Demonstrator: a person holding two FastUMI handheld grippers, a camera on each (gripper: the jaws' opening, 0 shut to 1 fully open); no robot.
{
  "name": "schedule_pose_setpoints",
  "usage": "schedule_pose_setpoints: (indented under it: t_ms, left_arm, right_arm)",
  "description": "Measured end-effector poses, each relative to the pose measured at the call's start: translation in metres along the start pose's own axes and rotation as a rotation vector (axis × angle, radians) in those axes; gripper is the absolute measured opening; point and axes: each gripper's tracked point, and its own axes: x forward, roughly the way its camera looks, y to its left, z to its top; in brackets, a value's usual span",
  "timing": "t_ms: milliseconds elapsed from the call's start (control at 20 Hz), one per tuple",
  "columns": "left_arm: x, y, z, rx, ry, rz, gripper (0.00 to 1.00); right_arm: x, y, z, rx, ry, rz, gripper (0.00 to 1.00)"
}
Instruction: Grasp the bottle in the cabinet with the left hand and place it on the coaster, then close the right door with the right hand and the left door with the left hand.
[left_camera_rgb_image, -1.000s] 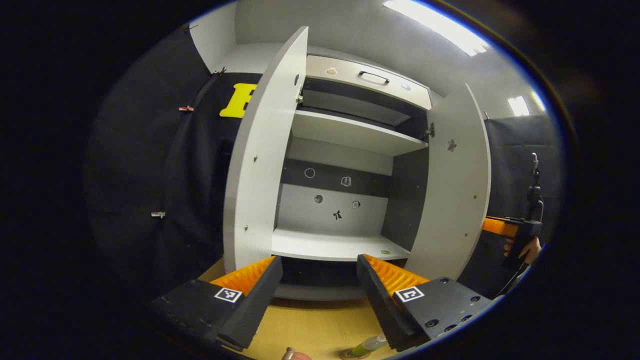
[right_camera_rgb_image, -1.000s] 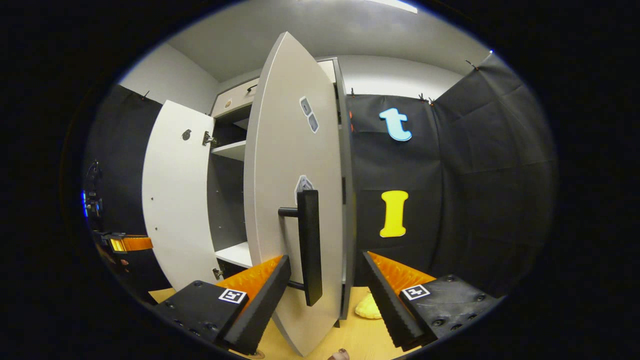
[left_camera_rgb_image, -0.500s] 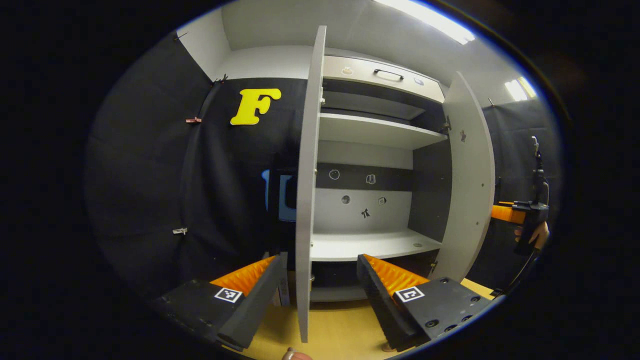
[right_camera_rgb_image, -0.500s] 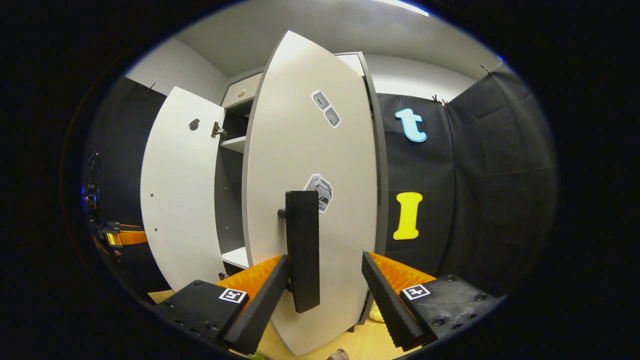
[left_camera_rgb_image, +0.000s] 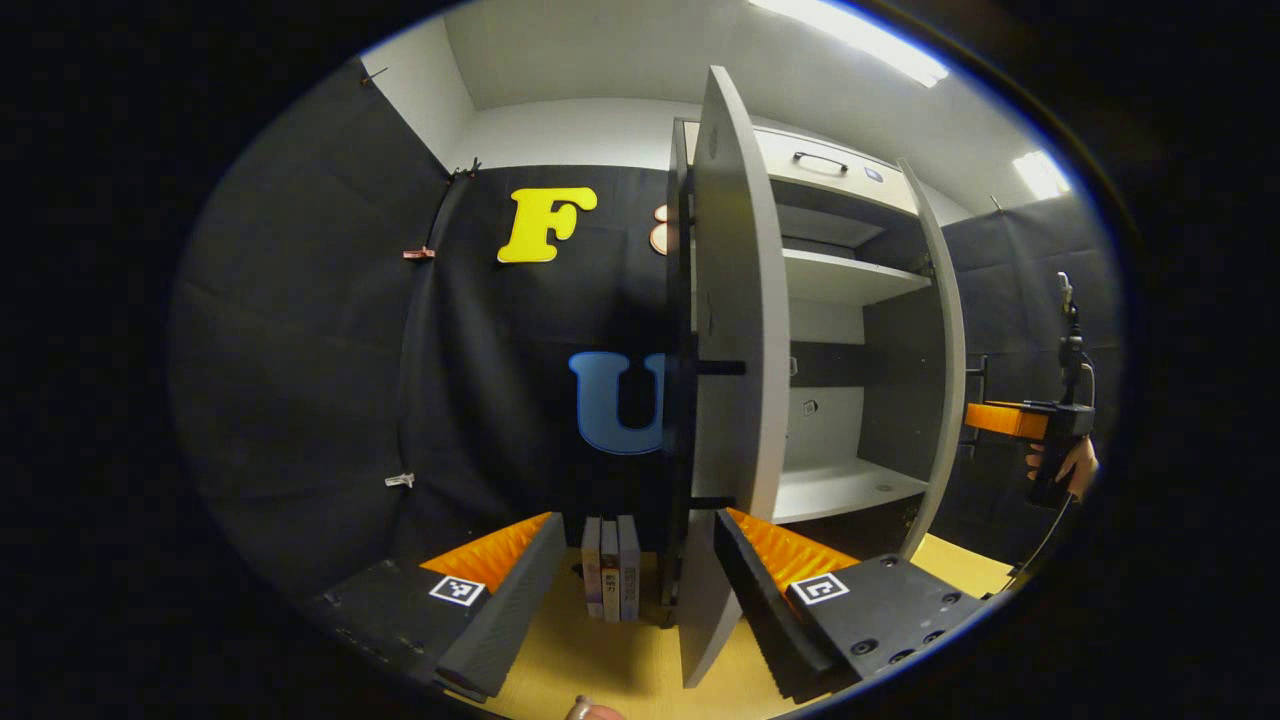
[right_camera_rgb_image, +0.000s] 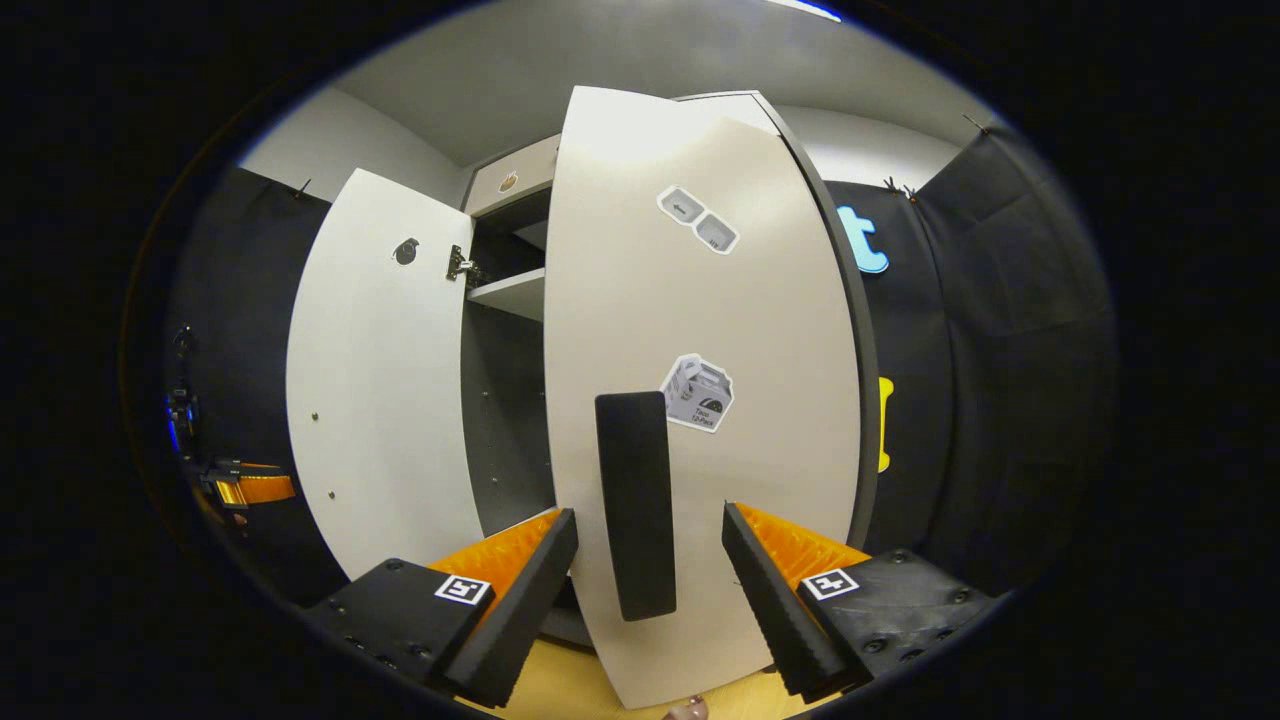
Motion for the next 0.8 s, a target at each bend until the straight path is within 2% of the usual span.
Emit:
schedule_pose_setpoints:
  t_ms: [200, 450, 800]
  left_arm:
    - [0.014, -0.010, 0.010, -0.001, -0.030, -0.074, 0.95]
    - [0.026, -0.017, 0.025, 0.022, -0.072, -0.116, 0.95]
    - [0.033, -0.026, 0.030, 0.011, -0.046, -0.197, 0.94]
  right_arm:
    - [-0.008, -0.002, 0.001, -0.021, 0.002, -0.032, 0.97]
    - [-0.023, -0.015, -0.002, -0.065, 0.022, -0.091, 0.98]
    - [-0.038, -0.027, -0.013, -0.066, 0.058, -0.119, 0.97]
